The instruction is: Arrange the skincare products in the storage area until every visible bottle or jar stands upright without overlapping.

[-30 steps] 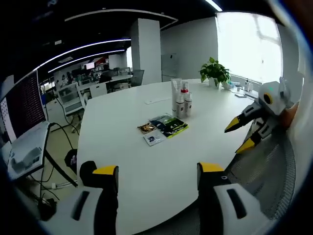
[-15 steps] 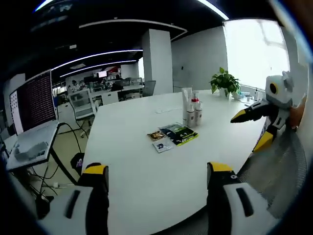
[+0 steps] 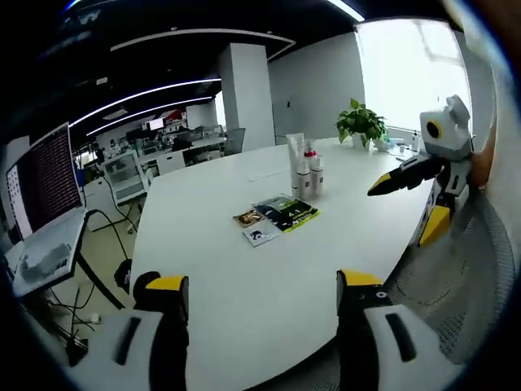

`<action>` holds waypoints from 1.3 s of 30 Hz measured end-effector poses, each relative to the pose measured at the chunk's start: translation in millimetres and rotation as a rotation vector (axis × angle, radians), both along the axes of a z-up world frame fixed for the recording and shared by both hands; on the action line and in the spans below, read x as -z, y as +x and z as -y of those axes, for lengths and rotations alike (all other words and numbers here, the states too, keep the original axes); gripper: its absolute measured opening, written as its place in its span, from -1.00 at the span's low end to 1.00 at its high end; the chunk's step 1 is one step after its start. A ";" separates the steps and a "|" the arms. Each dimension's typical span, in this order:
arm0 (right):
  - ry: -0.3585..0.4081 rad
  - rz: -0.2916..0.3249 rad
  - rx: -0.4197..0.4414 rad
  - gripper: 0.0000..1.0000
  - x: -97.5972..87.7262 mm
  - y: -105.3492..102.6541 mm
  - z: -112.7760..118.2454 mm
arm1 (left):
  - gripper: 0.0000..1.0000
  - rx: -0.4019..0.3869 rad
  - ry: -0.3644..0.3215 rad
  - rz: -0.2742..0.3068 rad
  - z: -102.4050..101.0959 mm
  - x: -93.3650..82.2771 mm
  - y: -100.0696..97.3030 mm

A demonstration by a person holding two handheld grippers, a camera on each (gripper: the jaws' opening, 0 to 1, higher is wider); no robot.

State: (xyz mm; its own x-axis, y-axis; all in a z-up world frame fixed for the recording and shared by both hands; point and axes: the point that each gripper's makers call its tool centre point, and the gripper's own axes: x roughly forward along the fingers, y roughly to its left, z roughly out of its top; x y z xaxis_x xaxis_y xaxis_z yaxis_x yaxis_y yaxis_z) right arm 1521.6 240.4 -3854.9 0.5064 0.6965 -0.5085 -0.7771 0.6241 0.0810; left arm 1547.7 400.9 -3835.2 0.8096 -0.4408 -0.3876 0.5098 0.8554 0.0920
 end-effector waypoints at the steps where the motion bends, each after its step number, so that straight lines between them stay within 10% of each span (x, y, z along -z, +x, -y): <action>1: -0.001 -0.002 0.007 0.96 0.9 1.1 0.8 | 0.39 -0.001 -0.007 0.010 -0.7 -1.6 0.6; 10: -0.074 -0.053 0.030 0.99 20.0 2.3 5.0 | 0.59 -0.019 -0.045 0.057 -2.2 -8.4 6.2; 39: -0.110 0.075 0.036 0.98 5.2 7.8 9.4 | 0.77 -0.016 -0.031 0.023 0.7 0.8 5.2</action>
